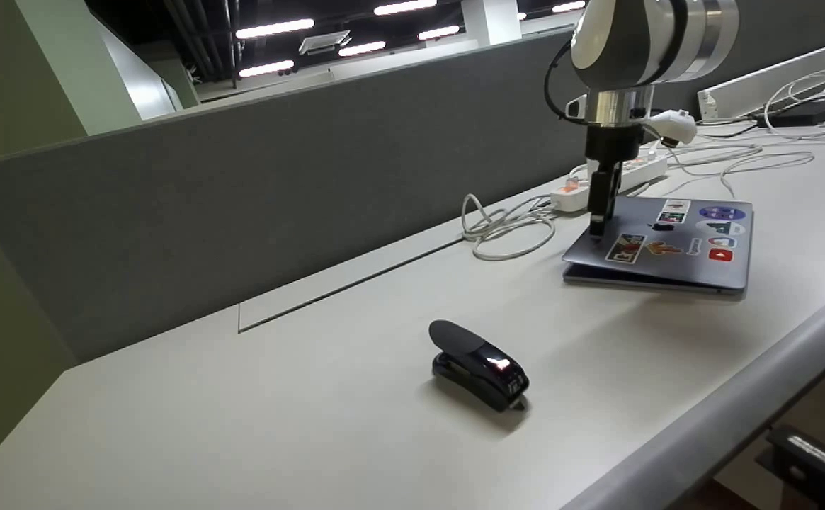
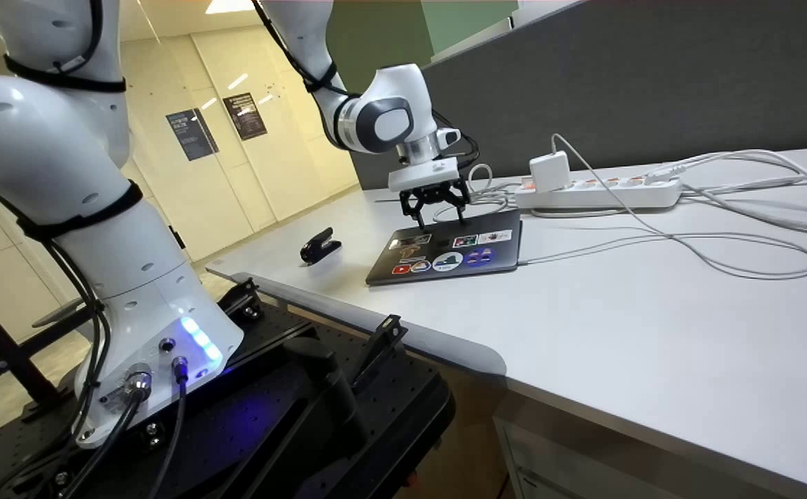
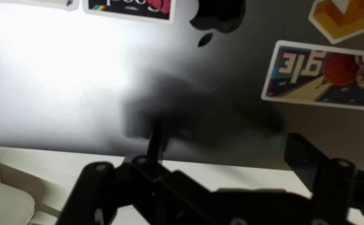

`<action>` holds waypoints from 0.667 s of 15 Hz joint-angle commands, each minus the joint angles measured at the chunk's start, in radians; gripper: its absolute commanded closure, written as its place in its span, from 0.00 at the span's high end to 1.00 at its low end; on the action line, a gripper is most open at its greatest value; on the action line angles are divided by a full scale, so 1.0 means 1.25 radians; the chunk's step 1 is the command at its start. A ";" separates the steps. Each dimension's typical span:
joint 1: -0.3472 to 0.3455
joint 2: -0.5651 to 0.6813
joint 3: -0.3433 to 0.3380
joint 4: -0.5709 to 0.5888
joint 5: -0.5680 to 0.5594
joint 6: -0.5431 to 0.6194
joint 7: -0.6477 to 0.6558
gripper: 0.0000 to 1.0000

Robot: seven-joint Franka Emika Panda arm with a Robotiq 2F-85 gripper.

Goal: Fold the laptop

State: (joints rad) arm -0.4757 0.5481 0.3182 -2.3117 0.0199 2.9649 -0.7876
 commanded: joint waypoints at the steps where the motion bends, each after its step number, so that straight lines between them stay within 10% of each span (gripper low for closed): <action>1: -0.023 0.050 0.010 0.057 -0.005 -0.039 -0.036 1.00; 10: -0.041 -0.023 0.028 0.017 0.023 -0.066 -0.057 1.00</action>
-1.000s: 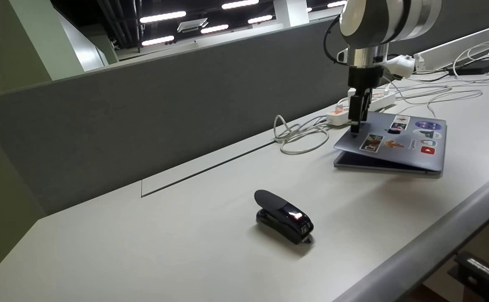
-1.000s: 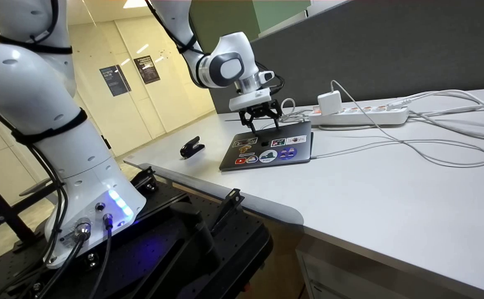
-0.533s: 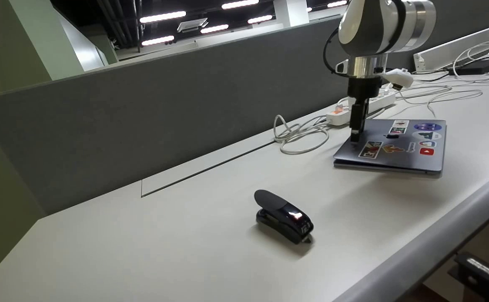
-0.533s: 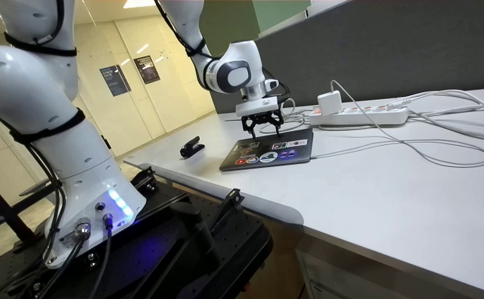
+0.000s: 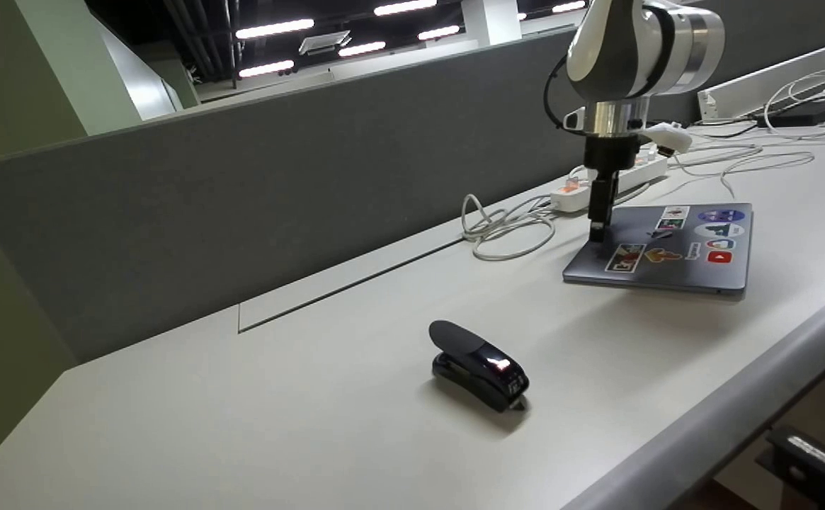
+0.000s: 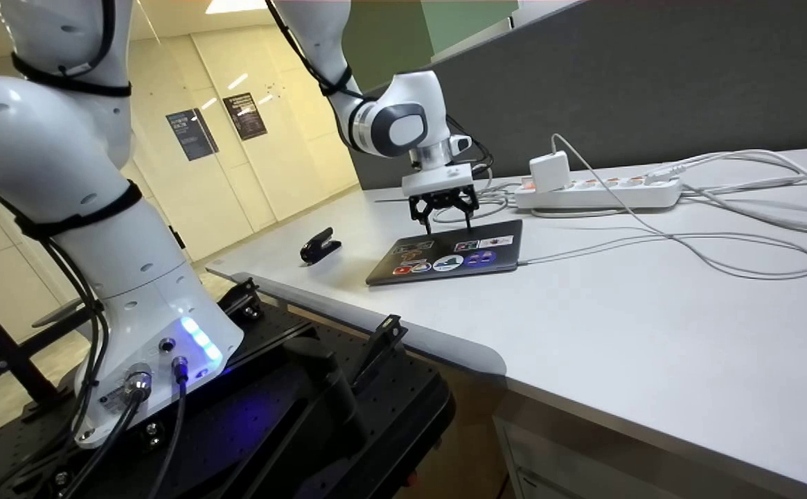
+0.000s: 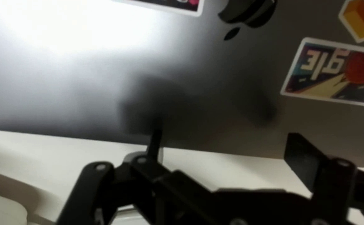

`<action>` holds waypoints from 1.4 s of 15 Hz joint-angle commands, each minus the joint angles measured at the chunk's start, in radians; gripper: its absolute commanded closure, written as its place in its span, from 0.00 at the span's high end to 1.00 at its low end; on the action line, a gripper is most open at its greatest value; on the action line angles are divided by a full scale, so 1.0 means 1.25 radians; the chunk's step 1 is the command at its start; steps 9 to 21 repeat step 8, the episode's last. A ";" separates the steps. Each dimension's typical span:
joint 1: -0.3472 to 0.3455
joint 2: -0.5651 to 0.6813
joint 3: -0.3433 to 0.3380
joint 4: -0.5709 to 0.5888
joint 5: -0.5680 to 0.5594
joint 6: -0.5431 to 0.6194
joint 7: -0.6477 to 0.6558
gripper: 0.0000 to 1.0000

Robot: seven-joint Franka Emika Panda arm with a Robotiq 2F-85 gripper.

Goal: Fold the laptop

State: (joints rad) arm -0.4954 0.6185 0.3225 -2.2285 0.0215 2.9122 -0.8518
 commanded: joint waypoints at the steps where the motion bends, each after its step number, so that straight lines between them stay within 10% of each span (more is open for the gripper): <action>1: -0.031 -0.107 0.033 -0.067 0.034 -0.028 0.001 1.00; 6: -0.011 -0.296 0.021 -0.158 0.125 -0.113 -0.016 1.00; 21: 0.039 -0.242 -0.026 -0.115 0.142 -0.098 -0.035 1.00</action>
